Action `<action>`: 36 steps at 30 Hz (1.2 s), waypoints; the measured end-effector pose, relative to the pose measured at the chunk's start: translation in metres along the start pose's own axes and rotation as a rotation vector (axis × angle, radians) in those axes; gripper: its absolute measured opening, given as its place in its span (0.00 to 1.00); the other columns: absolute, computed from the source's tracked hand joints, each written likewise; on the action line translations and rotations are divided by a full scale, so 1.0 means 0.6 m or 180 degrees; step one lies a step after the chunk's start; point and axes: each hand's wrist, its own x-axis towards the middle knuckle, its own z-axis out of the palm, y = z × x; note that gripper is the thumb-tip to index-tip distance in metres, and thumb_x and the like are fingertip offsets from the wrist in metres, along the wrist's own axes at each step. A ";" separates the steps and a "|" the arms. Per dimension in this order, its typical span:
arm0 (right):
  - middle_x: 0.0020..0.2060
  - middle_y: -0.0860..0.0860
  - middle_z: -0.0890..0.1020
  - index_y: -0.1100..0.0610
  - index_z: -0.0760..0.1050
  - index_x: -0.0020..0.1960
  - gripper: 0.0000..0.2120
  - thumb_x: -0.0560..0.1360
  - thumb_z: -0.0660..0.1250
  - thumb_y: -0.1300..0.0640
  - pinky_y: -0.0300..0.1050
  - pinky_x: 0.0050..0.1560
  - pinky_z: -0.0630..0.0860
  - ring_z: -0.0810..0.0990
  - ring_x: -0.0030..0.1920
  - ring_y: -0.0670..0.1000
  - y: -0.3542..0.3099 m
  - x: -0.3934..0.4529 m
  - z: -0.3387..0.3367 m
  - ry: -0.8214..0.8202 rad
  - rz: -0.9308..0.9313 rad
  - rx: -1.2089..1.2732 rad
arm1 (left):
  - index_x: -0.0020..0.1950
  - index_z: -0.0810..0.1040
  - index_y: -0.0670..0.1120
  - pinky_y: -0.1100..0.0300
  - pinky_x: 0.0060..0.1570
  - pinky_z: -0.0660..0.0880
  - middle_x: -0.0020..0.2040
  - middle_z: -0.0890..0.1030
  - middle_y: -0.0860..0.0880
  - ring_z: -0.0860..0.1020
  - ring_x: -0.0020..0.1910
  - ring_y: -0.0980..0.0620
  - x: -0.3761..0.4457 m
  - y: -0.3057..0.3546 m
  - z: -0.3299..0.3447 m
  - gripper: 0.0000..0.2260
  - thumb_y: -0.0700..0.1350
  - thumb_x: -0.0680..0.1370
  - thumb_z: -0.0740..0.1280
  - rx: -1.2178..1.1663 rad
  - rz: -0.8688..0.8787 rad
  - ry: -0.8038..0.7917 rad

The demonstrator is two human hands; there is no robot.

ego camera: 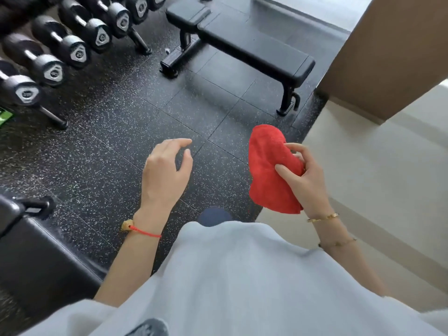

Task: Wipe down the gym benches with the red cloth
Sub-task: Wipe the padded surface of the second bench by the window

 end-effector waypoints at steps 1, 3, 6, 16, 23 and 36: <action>0.43 0.48 0.79 0.53 0.75 0.60 0.19 0.72 0.71 0.65 0.37 0.46 0.73 0.75 0.41 0.43 -0.007 0.036 0.001 -0.0031 -0.0009 0.0008 | 0.62 0.80 0.45 0.51 0.62 0.74 0.57 0.82 0.48 0.79 0.57 0.48 0.029 0.004 0.006 0.12 0.42 0.80 0.63 0.0001 -0.0024 0.0010; 0.44 0.49 0.80 0.52 0.75 0.60 0.19 0.72 0.71 0.65 0.39 0.48 0.75 0.76 0.42 0.44 -0.019 0.102 0.006 -0.0068 0.0002 -0.0005 | 0.62 0.80 0.45 0.50 0.62 0.75 0.58 0.82 0.48 0.79 0.57 0.48 0.085 0.007 0.019 0.12 0.42 0.80 0.63 0.0008 -0.0065 0.0010; 0.46 0.53 0.80 0.50 0.75 0.60 0.19 0.72 0.71 0.64 0.50 0.53 0.77 0.77 0.45 0.47 -0.031 0.190 0.022 -0.0095 0.0057 -0.0014 | 0.62 0.80 0.45 0.50 0.63 0.74 0.58 0.82 0.48 0.79 0.58 0.48 0.171 0.003 0.040 0.12 0.42 0.80 0.63 0.0032 -0.0082 -0.0008; 0.44 0.48 0.81 0.50 0.76 0.58 0.18 0.71 0.72 0.64 0.49 0.52 0.77 0.78 0.45 0.48 -0.088 0.522 0.129 0.0058 -0.0041 0.0006 | 0.62 0.79 0.44 0.52 0.61 0.75 0.58 0.82 0.48 0.79 0.57 0.48 0.544 -0.073 0.077 0.11 0.42 0.80 0.64 0.0066 0.0174 -0.0044; 0.44 0.45 0.81 0.48 0.76 0.58 0.19 0.71 0.72 0.63 0.44 0.49 0.77 0.78 0.44 0.44 -0.148 0.763 0.198 0.0354 -0.0116 0.0201 | 0.62 0.79 0.44 0.48 0.62 0.74 0.58 0.82 0.48 0.78 0.58 0.47 0.831 -0.090 0.089 0.12 0.42 0.80 0.64 0.0135 0.0553 -0.0206; 0.47 0.41 0.81 0.46 0.76 0.57 0.20 0.69 0.73 0.62 0.31 0.49 0.73 0.78 0.46 0.41 -0.101 1.056 0.166 0.1065 0.0241 0.0298 | 0.61 0.79 0.44 0.49 0.60 0.75 0.56 0.82 0.48 0.78 0.57 0.48 1.178 -0.043 0.268 0.11 0.42 0.80 0.63 -0.0018 0.0977 -0.0773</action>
